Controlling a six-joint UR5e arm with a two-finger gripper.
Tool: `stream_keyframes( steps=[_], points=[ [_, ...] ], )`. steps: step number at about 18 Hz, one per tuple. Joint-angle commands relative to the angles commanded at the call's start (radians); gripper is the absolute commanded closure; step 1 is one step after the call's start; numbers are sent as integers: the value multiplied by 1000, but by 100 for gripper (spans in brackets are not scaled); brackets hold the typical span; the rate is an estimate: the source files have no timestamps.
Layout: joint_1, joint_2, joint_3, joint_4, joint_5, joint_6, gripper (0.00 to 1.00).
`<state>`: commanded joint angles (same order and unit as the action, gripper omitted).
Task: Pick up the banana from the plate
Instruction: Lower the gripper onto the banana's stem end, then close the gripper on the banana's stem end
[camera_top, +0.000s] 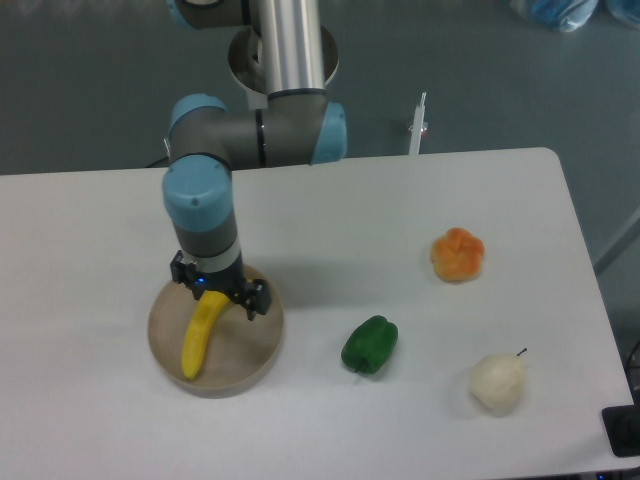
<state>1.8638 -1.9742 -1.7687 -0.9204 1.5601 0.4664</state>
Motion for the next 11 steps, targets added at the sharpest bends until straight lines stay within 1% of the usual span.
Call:
stream_keyframes(
  steps=[2,5,9,11],
  points=[
    [-18,-9,2,2,2,-8,0],
    [-25,-34,-2,8,2,-11,0],
    [-26,-43,-9,14,2,-11,0],
    [-31,-58,-8,35,2,-11,0]
  ],
)
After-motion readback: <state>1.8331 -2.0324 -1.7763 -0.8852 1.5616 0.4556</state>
